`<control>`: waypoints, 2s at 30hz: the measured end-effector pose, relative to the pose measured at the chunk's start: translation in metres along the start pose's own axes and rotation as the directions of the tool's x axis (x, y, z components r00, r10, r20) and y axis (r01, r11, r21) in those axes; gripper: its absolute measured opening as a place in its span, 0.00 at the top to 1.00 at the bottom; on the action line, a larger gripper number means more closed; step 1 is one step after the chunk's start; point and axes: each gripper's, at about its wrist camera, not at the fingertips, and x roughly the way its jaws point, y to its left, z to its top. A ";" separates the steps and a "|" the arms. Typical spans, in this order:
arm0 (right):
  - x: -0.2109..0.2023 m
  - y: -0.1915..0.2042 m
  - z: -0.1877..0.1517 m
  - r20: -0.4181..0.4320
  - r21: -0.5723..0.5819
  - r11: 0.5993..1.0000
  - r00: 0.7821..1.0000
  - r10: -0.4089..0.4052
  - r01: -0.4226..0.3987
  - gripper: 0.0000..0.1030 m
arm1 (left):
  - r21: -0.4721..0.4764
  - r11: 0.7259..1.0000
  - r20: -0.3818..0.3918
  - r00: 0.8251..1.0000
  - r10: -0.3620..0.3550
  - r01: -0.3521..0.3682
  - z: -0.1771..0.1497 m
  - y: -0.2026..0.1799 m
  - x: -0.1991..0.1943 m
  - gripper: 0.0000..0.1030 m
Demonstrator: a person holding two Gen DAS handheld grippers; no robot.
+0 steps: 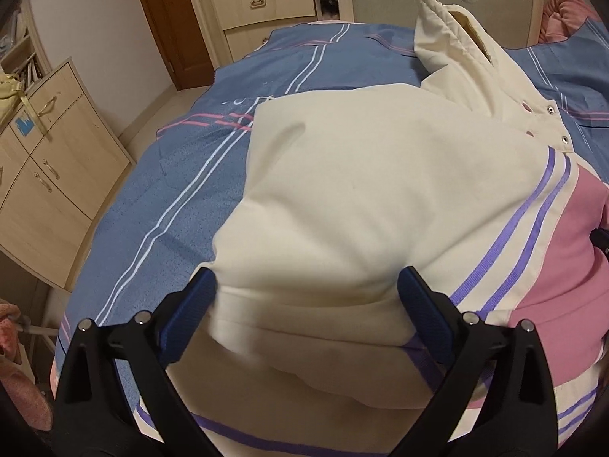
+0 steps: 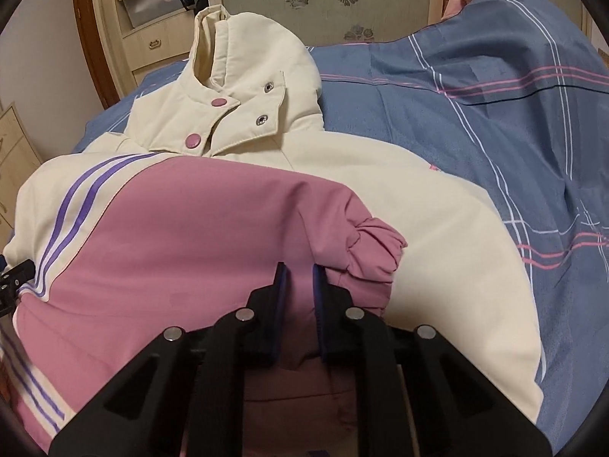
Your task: Fold large clothes
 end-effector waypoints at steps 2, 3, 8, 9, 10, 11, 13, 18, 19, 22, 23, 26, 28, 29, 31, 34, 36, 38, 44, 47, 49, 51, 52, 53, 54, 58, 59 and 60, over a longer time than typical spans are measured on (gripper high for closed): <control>-0.015 -0.002 -0.004 0.012 0.006 1.000 1.000 0.026 -0.027 0.78 | -0.018 0.999 0.008 0.999 -0.034 0.034 -0.003 0.007 -0.015 0.08; -0.027 -0.003 -0.007 0.030 0.006 0.998 0.998 0.054 -0.054 0.63 | -0.022 0.998 0.019 0.999 -0.051 0.051 -0.006 0.010 -0.024 0.08; -0.088 -0.001 -0.027 0.175 -0.070 0.997 0.984 0.036 -0.024 0.14 | -0.028 0.995 0.065 0.993 -0.098 0.100 -0.024 0.024 -0.054 0.08; -0.090 -0.004 -0.030 0.167 -0.065 0.998 0.986 0.024 -0.013 0.23 | -0.034 0.994 0.054 0.993 -0.104 0.106 -0.026 0.025 -0.051 0.08; -0.088 -0.009 -0.031 0.144 -0.045 0.999 0.990 0.004 0.003 0.30 | -0.043 0.993 0.036 0.993 -0.111 0.113 -0.028 0.026 -0.046 0.08; -0.083 -0.015 -0.033 0.110 -0.020 1.000 0.994 -0.018 0.020 0.31 | -0.057 0.991 0.017 0.993 -0.118 0.119 -0.029 0.026 -0.039 0.08; -0.062 -0.033 -0.040 0.032 0.041 0.998 0.999 -0.044 0.042 0.31 | -0.094 0.985 -0.028 0.989 -0.147 0.144 -0.030 0.028 -0.023 0.06; -0.041 -0.040 -0.052 -0.027 0.035 0.999 0.999 -0.026 0.027 0.27 | -0.123 0.981 -0.074 0.984 -0.161 0.151 -0.032 0.029 -0.008 0.02; -0.050 -0.039 -0.051 -0.022 0.042 0.999 1.000 -0.022 0.023 0.29 | -0.130 0.980 -0.075 0.984 -0.164 0.153 -0.033 0.032 -0.014 0.06; -0.087 -0.042 -0.056 0.018 0.050 0.998 0.999 0.033 -0.034 0.31 | -0.120 0.981 -0.039 0.987 -0.159 0.153 -0.039 0.044 -0.047 0.08; -0.101 -0.045 -0.064 0.023 0.047 0.998 0.999 0.043 -0.044 0.31 | -0.109 0.982 -0.024 0.988 -0.155 0.151 -0.048 0.049 -0.060 0.08; -0.123 -0.053 -0.099 -0.019 0.050 0.995 0.996 0.087 -0.086 0.31 | -0.083 0.986 -0.035 0.988 -0.151 0.148 -0.077 0.060 -0.077 0.08; -0.112 -0.055 -0.126 -0.102 0.037 0.998 0.993 0.056 -0.053 0.31 | -0.074 0.991 -0.089 0.989 -0.120 0.113 -0.096 0.061 -0.068 0.08; -0.102 -0.057 -0.145 -0.142 0.032 0.999 0.989 0.031 -0.027 0.31 | -0.079 0.991 -0.144 0.983 -0.115 0.104 -0.106 0.061 -0.056 0.08; -0.109 -0.059 -0.168 -0.097 0.057 0.998 0.995 0.028 -0.023 0.31 | -0.083 0.992 -0.171 0.979 -0.110 0.096 -0.123 0.060 -0.052 0.07; -0.139 -0.050 -0.196 -0.079 0.026 1.000 0.997 -0.006 0.008 0.29 | -0.015 0.997 -0.152 0.985 -0.081 0.080 -0.142 0.054 -0.074 0.07; -0.157 -0.048 -0.218 -0.102 0.043 0.999 0.995 0.016 -0.012 0.29 | 0.008 0.996 -0.155 0.984 -0.088 0.090 -0.158 0.055 -0.086 0.07; -0.172 -0.046 -0.246 -0.141 0.036 0.999 0.989 0.034 -0.029 0.29 | 0.039 0.996 -0.155 0.985 -0.077 0.084 -0.177 0.060 -0.096 0.07; -0.209 -0.034 -0.307 -0.227 -0.064 0.998 0.974 -0.020 0.005 0.25 | 0.090 0.995 -0.149 0.988 -0.036 0.050 -0.221 0.070 -0.130 0.05; -0.243 -0.020 -0.286 -0.064 -0.048 0.998 0.997 0.048 -0.051 0.25 | 0.071 0.992 -0.067 0.992 -0.103 0.107 -0.213 0.063 -0.166 0.07; -0.251 -0.008 -0.264 0.004 -0.018 0.992 0.992 0.128 -0.128 0.25 | 0.064 0.983 -0.051 0.984 -0.169 0.172 -0.206 0.051 -0.176 0.07; -0.235 0.009 -0.244 -0.002 -0.008 0.985 0.985 0.171 -0.171 0.25 | 0.068 0.976 -0.068 0.977 -0.203 0.208 -0.198 0.028 -0.173 0.07; -0.221 0.019 -0.236 -0.014 -0.008 0.985 0.985 0.172 -0.172 0.25 | 0.072 0.974 -0.090 0.974 -0.209 0.216 -0.197 0.018 -0.164 0.07; -0.206 0.028 -0.231 -0.033 -0.009 0.988 0.987 0.156 -0.156 0.25 | 0.092 0.974 -0.120 0.973 -0.195 0.207 -0.198 0.003 -0.152 0.07; -0.185 0.042 -0.232 -0.074 -0.027 0.992 0.990 0.118 -0.120 0.25 | 0.114 0.974 -0.148 0.973 -0.179 0.197 -0.202 -0.009 -0.139 0.06; -0.169 0.075 -0.263 -0.078 -0.148 0.989 0.997 -0.010 -0.001 0.21 | 0.134 0.970 -0.170 0.969 -0.178 0.202 -0.222 -0.010 -0.125 0.04; -0.176 0.077 -0.274 -0.078 -0.169 0.986 0.997 -0.015 0.002 0.21 | 0.146 0.967 -0.176 0.967 -0.183 0.210 -0.225 -0.008 -0.128 0.04; -0.182 0.076 -0.283 -0.087 -0.174 0.985 0.996 -0.007 -0.008 0.21 | 0.161 0.963 -0.181 0.966 -0.185 0.215 -0.231 -0.005 -0.132 0.04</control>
